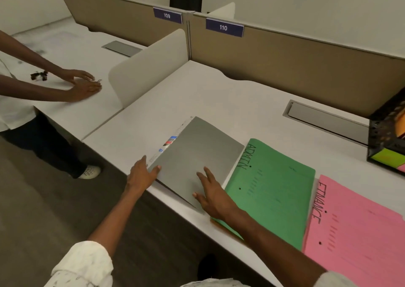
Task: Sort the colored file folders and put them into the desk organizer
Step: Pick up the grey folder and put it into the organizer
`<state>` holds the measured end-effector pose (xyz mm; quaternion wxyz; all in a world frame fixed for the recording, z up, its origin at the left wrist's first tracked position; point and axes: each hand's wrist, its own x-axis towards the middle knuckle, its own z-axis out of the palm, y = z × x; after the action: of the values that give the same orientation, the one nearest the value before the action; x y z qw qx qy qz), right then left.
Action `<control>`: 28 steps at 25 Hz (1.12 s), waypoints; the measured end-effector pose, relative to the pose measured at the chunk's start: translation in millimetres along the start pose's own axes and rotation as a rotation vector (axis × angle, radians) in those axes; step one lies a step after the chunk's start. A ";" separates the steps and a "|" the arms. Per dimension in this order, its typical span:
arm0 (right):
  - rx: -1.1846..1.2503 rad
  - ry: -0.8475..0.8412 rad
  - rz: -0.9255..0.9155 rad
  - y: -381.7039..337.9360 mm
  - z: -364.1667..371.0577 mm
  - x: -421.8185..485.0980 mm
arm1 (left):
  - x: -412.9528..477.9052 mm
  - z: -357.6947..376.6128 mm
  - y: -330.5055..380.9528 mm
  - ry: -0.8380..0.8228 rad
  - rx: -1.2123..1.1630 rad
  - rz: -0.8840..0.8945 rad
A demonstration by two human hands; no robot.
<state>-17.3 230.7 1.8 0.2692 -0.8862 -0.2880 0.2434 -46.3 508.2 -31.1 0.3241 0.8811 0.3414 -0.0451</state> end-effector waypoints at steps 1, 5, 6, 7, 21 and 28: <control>0.000 -0.029 0.023 -2.6 4.1 6.4 | 5.5 -1.5 -3.8 -0.058 -0.008 0.011; 0.014 -0.105 0.181 -0.6 15.6 23.4 | 12.1 -7.8 -4.6 -0.147 -0.109 0.083; 0.029 -0.096 0.197 0.7 17.0 24.6 | 8.3 -12.3 0.6 -0.159 -0.217 0.075; 0.054 -0.074 0.197 2.1 18.4 24.5 | 2.1 -19.1 7.9 -0.197 -0.332 0.045; 1.489 0.378 0.240 45.6 -72.9 24.2 | -170.6 -64.2 114.7 -0.035 -0.765 0.473; 1.558 0.560 0.175 66.8 -129.6 -20.0 | -200.3 -70.1 173.3 -0.017 -0.872 0.635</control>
<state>69.7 128.1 61.5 0.8472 -0.4932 0.1107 0.1635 -99.7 339.2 177.8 0.6601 0.7244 0.0428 0.1940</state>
